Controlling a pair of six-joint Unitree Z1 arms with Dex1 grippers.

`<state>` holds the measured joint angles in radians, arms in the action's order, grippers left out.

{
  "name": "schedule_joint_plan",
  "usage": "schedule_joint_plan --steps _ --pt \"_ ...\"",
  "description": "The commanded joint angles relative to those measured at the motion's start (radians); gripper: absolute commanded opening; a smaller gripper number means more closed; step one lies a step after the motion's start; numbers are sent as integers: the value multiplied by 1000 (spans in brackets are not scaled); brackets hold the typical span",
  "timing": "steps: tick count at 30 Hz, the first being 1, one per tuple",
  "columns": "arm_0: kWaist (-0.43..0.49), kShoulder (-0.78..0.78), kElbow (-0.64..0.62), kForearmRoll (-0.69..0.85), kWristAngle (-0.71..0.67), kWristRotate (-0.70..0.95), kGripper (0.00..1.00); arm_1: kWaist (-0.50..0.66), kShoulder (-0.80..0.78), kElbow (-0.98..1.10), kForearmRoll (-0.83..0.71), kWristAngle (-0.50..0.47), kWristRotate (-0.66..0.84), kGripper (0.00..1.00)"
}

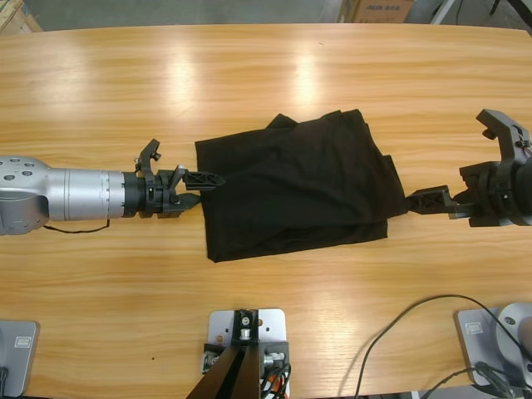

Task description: Fold clothes

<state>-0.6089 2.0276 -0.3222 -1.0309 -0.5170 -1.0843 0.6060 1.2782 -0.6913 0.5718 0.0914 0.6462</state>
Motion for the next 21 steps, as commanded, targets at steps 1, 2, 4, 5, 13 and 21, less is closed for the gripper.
schedule_joint_plan --steps 1,2,4,5,13,21 --pt "-29 107 -79 158 -1 21 838 8 12 -5 2 -6 -11 1000" --pt "-35 109 -102 173 -2 20 830 8 11 -5 2 -6 -11 1000" --pt "-41 109 -140 203 -3 18 830 8 9 -5 2 -7 -11 1000" --pt "-45 109 -156 218 -3 18 830 8 9 -5 2 -7 -11 1000" --pt "-61 105 -193 259 4 23 839 8 2 -5 1 -10 -11 1000" --pt "-54 47 -102 275 23 50 909 8 -12 -1 3 -10 -11 1000"
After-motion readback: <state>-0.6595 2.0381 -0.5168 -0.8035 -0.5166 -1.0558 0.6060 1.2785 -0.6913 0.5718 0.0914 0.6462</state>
